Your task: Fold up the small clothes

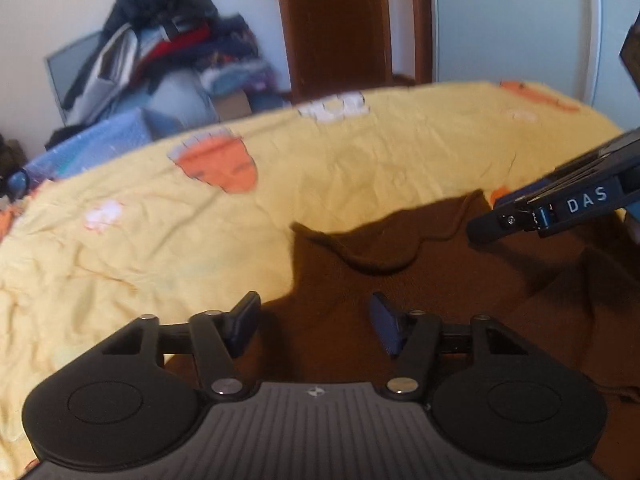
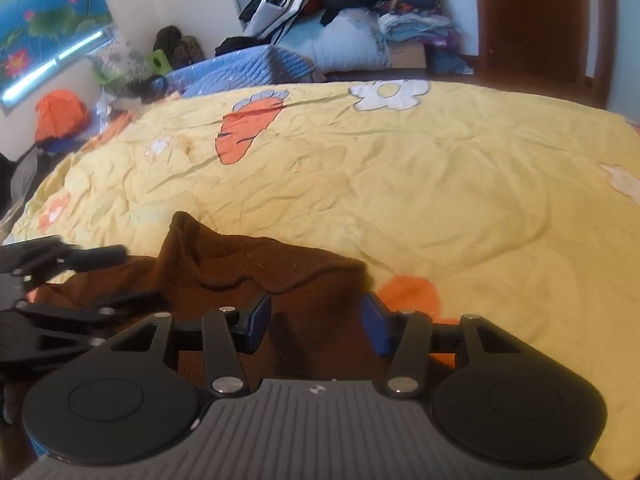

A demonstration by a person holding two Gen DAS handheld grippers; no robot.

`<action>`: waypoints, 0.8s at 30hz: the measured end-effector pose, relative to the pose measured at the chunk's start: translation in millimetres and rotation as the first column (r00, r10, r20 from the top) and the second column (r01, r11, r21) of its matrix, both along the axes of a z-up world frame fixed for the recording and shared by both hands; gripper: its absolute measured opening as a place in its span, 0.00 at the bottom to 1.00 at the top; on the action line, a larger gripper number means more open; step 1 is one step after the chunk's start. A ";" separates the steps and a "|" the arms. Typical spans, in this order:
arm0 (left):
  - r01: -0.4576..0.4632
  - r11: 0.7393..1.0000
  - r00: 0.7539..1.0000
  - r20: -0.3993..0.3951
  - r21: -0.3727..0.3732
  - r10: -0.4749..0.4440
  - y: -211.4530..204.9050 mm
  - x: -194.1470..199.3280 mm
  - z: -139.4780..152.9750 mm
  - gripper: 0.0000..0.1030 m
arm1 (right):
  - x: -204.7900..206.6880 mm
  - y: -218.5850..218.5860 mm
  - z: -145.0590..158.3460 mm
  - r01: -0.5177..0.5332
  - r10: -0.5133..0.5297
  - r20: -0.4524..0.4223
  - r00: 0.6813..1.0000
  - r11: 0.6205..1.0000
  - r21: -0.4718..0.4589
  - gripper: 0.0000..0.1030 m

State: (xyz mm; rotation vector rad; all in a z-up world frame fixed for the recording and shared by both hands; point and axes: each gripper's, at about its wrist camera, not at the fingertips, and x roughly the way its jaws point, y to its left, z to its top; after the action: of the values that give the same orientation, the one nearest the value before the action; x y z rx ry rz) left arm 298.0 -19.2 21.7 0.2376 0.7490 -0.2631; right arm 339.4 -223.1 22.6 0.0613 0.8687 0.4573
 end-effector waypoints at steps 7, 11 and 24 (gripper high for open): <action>0.006 0.993 0.995 0.097 0.118 -0.017 -31.9 10.9 -17.5 0.03 | 10.1 8.6 -11.9 0.003 -0.002 0.052 0.999 1.000 -0.026 0.05; -0.013 0.982 0.989 0.144 0.191 -0.015 -36.6 -3.2 -8.6 0.07 | -3.4 4.3 -13.4 0.033 -0.033 0.088 0.996 0.999 0.005 0.15; -0.290 0.938 0.946 0.091 -0.188 0.311 140.5 -223.6 14.4 0.98 | -236.6 -154.6 -3.3 0.267 -0.261 -0.056 0.964 0.937 0.225 0.79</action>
State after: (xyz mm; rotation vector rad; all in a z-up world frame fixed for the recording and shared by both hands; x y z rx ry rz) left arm 74.4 121.3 36.1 -0.0274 0.6290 -0.0203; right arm 102.8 -377.7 19.3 0.3949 0.8147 0.3030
